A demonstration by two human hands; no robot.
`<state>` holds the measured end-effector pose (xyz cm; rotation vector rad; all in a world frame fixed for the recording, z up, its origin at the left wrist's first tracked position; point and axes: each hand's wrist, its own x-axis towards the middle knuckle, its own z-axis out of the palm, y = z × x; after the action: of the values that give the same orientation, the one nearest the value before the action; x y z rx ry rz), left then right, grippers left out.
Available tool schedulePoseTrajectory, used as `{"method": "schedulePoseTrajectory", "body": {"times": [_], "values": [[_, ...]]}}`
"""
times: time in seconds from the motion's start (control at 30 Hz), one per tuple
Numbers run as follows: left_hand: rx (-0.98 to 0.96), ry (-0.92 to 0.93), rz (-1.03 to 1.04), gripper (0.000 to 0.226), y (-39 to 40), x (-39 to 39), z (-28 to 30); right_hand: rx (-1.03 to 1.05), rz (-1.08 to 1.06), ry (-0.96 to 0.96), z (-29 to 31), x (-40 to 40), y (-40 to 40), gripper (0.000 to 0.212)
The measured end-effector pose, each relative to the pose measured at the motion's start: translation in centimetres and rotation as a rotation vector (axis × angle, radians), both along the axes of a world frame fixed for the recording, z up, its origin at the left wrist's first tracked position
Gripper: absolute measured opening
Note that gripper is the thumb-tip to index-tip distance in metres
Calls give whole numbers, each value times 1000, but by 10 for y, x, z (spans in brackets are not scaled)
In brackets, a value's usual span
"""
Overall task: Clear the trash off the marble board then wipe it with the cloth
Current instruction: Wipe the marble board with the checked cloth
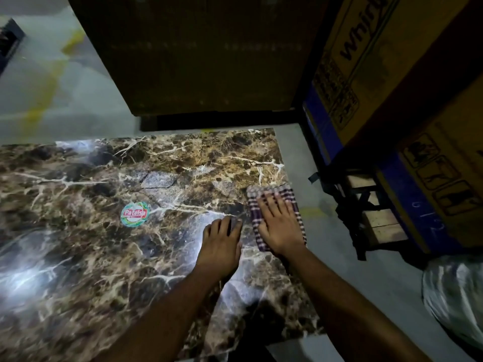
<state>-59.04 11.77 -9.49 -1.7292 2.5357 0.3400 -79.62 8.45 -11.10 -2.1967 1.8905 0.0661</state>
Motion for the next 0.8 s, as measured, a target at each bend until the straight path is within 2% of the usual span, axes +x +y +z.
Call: {"method": "schedulePoseTrajectory", "body": {"times": [0.07,0.13,0.23,0.33,0.5,0.7,0.8], "values": [[9,22,-19,54,10,3,5,13,85,-13,0,-5,32,72],[36,26,-41,49,24,5,7,33,83,-23,1,-24,63,72],[52,-1,-35,54,45,6,8,31,-65,-20,0,-39,82,73],[43,-24,-7,56,61,3,6,14,-160,7,0,-20,85,74],[58,13,-46,44,84,2,5,34,-7,1,-3,-26,142,72],[47,-7,-30,61,127,6,-3,3,-176,2,-4,-20,156,75],[95,-44,-31,62,140,4,-2,4,-71,11,-2,-1,172,73]]}}
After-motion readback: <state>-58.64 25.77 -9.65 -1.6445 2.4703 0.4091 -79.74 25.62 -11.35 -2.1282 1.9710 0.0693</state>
